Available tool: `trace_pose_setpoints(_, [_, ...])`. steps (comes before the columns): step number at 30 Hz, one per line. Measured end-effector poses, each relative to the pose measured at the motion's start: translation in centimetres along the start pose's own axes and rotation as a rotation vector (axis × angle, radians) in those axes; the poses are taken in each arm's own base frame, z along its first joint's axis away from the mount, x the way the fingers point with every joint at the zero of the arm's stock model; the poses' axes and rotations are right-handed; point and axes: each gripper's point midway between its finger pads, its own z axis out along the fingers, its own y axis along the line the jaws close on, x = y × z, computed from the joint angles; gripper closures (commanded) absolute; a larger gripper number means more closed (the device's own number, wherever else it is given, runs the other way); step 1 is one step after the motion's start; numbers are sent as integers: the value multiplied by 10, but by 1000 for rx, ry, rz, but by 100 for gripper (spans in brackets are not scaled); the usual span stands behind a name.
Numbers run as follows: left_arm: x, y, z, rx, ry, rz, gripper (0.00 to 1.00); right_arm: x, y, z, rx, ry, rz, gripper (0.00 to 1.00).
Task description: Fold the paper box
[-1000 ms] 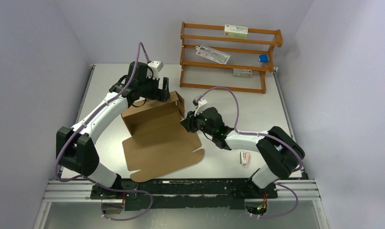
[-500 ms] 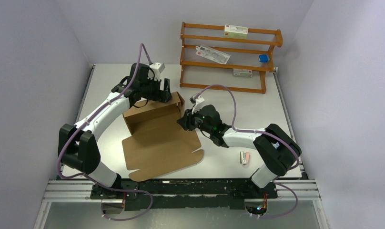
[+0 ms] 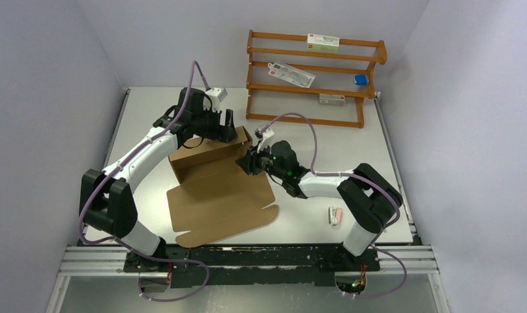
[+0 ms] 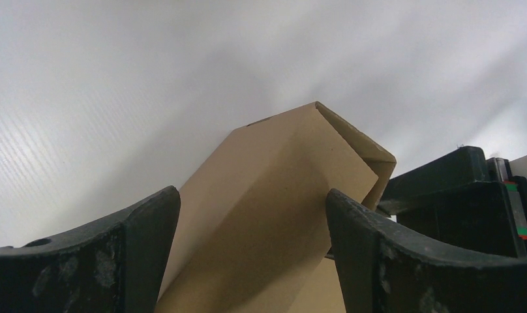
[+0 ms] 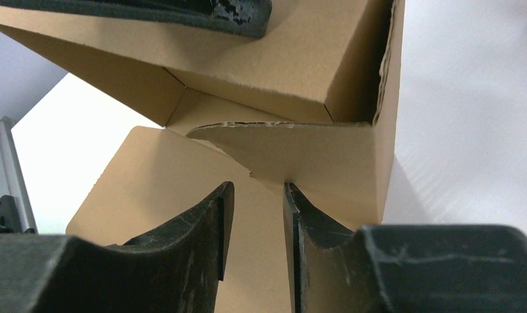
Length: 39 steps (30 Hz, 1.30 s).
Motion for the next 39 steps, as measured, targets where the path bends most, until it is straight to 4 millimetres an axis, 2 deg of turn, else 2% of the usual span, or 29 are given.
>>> trace_pose_setpoints(8, [3,-5,0,37,10,-2,12,-10,-5,7,-1,-107,-88,62])
trace_pose_setpoints(18, [0,18,-10,63,1,-83,11,-8,-11,14,3,-139,-165,62])
trace_pose_setpoints(32, [2,6,-11,141,14,-84,11,-18,-4,29,-47,-145,-242,62])
trace_pose_setpoints(39, [6,5,-7,149,28,-75,18,-15,-6,40,-52,-138,-265,63])
